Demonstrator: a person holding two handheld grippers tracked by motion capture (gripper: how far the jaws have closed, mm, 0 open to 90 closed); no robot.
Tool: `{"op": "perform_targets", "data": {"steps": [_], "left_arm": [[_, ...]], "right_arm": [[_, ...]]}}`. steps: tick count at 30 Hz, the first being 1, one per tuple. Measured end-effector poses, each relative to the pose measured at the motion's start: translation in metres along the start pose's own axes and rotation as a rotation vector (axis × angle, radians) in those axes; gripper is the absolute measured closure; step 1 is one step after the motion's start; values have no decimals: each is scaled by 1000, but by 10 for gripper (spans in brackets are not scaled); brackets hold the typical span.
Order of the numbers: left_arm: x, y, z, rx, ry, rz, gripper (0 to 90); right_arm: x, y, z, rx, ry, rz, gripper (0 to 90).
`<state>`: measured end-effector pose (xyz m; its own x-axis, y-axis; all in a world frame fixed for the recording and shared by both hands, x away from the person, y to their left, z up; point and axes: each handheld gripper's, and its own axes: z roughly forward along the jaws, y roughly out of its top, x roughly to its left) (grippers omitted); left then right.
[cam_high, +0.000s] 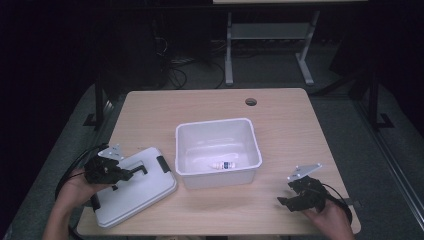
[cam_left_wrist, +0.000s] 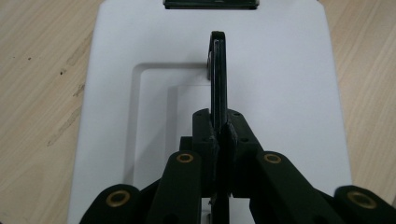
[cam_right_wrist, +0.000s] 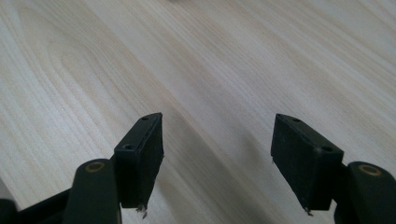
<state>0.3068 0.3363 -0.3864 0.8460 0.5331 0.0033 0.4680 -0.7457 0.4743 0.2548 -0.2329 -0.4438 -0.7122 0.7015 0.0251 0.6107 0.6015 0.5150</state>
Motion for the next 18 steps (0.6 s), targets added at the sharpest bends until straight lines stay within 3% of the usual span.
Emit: {"op": "perform_targets", "data": {"steps": [18], "left_arm": [[-5, 2, -29, -16, -2, 30, 840]], "right_arm": [[1, 0, -4, -19, -6, 2, 337]]}}
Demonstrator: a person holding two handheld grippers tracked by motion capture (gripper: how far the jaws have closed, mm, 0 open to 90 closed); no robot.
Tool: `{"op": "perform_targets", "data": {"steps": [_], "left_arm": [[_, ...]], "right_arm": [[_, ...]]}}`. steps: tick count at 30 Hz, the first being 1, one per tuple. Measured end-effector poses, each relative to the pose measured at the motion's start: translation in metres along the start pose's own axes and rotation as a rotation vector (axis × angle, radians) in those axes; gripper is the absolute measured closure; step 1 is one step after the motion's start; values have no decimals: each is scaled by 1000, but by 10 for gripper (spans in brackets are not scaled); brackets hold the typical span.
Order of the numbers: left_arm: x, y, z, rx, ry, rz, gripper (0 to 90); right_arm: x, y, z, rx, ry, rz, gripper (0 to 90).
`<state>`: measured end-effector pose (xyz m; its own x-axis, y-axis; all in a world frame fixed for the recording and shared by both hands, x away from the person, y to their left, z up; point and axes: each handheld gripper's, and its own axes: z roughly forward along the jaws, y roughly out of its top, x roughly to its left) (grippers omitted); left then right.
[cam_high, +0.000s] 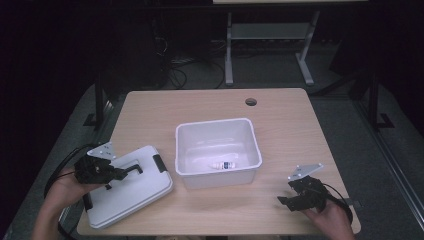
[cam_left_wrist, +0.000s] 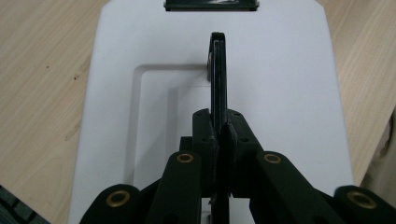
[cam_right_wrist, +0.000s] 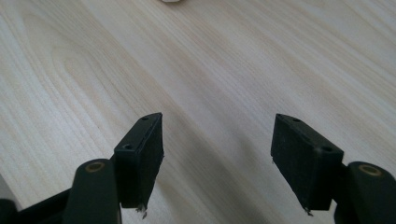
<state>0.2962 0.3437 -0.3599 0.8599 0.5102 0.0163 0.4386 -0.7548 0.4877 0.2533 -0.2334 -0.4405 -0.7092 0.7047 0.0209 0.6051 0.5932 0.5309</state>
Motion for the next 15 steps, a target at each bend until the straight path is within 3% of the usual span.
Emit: {"op": "perform_targets", "data": {"steps": [15], "left_arm": [[-5, 9, -28, -14, 24, 33, 840]], "right_arm": [[-1, -3, -2, -8, -6, 2, 337]]}}
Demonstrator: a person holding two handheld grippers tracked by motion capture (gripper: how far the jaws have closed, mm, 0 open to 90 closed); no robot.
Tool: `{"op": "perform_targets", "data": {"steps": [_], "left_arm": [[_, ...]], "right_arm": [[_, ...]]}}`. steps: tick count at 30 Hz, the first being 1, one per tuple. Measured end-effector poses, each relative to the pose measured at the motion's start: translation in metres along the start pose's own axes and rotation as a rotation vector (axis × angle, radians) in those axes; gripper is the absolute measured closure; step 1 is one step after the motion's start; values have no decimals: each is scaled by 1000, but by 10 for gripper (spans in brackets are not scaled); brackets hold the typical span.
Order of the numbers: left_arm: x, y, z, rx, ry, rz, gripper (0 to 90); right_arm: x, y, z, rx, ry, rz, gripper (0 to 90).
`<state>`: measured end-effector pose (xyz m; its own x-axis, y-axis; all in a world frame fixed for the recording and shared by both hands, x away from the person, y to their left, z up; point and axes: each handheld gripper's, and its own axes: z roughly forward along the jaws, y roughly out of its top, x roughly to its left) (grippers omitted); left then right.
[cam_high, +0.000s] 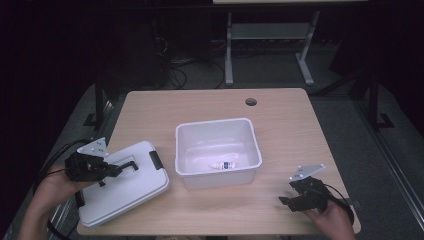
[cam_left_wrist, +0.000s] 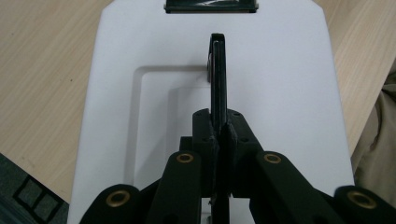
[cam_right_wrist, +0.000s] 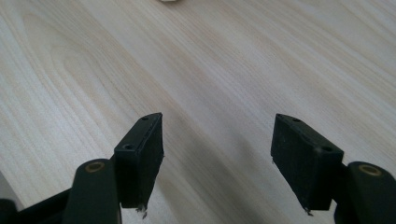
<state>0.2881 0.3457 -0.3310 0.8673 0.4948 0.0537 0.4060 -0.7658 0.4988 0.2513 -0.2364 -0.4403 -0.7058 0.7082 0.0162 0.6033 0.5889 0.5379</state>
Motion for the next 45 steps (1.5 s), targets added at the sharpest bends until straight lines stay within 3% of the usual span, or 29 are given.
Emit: {"op": "perform_targets", "data": {"steps": [22, 45], "left_arm": [[-2, 15, -32, -17, 1, 26, 840], [2, 36, -48, -38, -21, 48, 840]], "right_arm": [[1, 2, 2, 4, 7, -10, 338], [3, 3, 2, 2, 17, -7, 336]]}}
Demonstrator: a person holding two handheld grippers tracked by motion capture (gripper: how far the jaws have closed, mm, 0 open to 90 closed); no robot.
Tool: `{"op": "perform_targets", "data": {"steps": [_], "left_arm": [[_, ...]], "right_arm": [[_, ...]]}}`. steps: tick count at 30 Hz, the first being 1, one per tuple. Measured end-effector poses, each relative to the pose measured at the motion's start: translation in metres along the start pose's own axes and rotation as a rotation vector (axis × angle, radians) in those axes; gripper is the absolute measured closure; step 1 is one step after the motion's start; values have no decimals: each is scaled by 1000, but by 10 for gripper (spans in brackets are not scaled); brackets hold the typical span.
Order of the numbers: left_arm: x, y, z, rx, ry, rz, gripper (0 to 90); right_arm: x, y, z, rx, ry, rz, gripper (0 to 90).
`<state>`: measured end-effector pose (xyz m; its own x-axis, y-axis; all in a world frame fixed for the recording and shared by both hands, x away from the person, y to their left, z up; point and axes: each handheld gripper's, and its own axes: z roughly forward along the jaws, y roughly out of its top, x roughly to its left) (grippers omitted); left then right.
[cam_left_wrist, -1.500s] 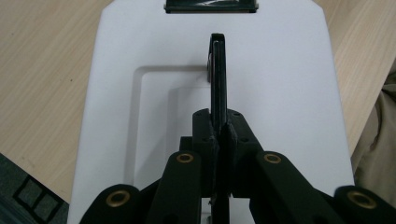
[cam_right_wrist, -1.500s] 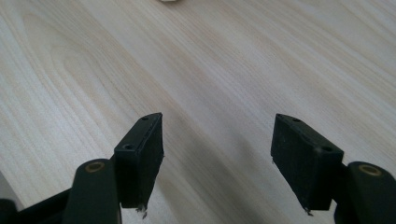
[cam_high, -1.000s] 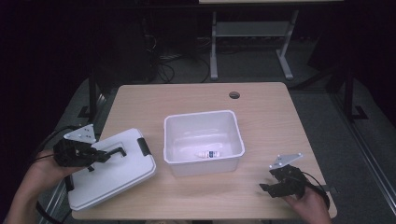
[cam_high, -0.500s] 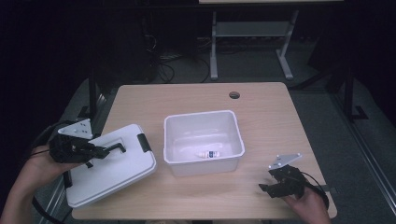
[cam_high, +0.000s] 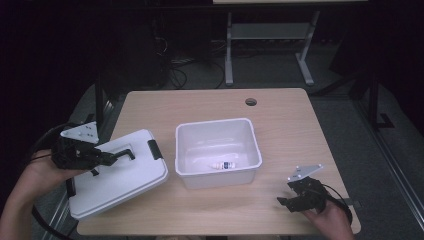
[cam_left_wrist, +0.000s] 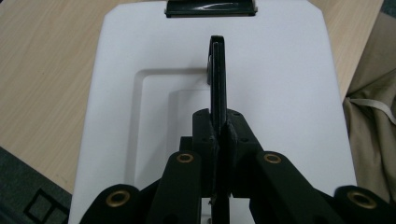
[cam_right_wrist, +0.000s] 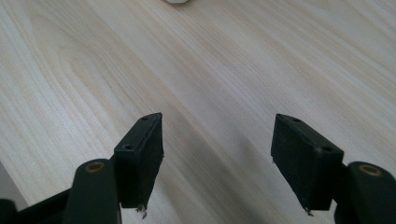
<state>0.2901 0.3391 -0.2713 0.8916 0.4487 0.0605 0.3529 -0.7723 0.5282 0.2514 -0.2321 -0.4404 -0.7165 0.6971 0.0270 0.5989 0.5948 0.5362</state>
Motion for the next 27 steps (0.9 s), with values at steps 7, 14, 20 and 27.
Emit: {"op": "perform_targets", "data": {"steps": [7, 14, 20, 27], "left_arm": [[1, 14, -9, -2, 8, 12, 840], [-1, 26, -14, -25, 2, 32, 840], [-2, 37, -12, -21, -6, 53, 840], [-3, 49, -5, -11, -19, 70, 840]], "right_arm": [[-1, 1, -1, -3, -6, -4, 337], [-1, 0, -2, -9, -5, -3, 337], [0, 1, -1, -3, -3, -12, 337], [1, 3, 1, 3, 0, -16, 337]]}}
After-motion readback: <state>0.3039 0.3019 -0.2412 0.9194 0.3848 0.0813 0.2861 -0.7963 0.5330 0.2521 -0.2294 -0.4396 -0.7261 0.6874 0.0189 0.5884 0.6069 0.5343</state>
